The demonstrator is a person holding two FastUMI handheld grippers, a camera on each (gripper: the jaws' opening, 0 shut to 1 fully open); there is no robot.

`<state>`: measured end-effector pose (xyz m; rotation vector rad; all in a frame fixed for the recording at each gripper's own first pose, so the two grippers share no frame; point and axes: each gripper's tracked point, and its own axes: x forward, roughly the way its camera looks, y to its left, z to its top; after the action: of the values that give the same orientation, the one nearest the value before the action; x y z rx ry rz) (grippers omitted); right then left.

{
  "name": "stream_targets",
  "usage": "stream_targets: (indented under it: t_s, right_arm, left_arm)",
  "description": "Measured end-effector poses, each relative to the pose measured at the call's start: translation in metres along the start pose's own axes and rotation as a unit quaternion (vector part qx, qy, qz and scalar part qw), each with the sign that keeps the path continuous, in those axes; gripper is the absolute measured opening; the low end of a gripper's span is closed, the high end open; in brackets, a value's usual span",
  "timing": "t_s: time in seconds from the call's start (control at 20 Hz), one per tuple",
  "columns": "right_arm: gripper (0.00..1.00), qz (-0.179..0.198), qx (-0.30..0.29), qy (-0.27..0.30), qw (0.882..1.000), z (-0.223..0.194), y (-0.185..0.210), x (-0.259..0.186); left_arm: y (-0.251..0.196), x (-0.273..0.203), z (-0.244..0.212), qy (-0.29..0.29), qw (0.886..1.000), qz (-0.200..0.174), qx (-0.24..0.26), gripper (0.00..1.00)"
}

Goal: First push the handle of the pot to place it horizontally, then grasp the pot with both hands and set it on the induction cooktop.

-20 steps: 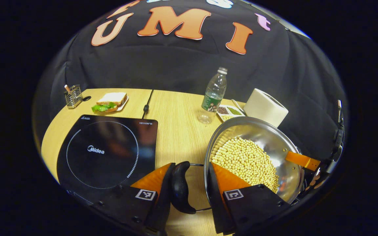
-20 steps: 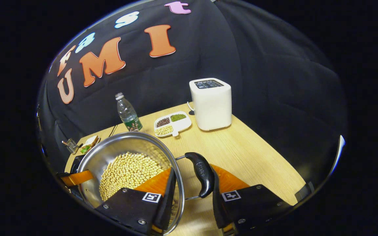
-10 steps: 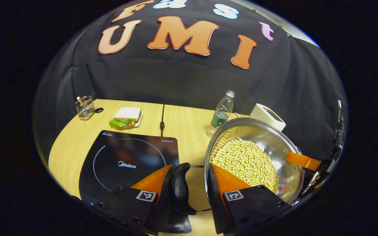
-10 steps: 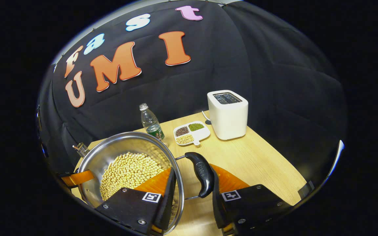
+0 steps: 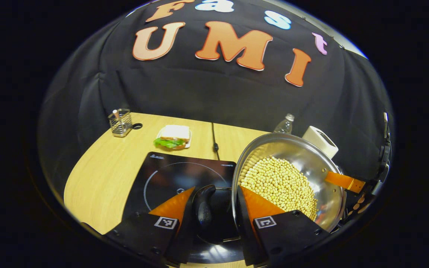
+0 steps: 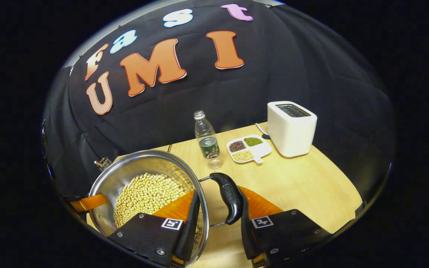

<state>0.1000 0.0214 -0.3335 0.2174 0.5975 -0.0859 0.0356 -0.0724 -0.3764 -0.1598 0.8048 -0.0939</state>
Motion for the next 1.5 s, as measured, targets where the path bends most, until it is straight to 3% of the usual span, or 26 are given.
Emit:
stream_targets:
  t_s: [0.7,0.95,1.5]
  right_arm:
    - [0.52,0.047,-0.031,0.047,0.997,-0.036,0.122,0.051]
    - [0.53,0.046,-0.035,0.076,0.995,-0.059,0.135,0.062]
    - [0.55,0.041,-0.036,0.094,0.994,-0.071,0.138,0.075]
  left_arm:
    - [0.128,0.013,0.002,0.019,0.997,0.061,-0.033,0.63]
    - [0.157,0.031,-0.013,0.037,0.997,0.065,-0.037,0.62]
    - [0.159,0.042,-0.029,0.059,0.996,0.058,-0.044,0.6]
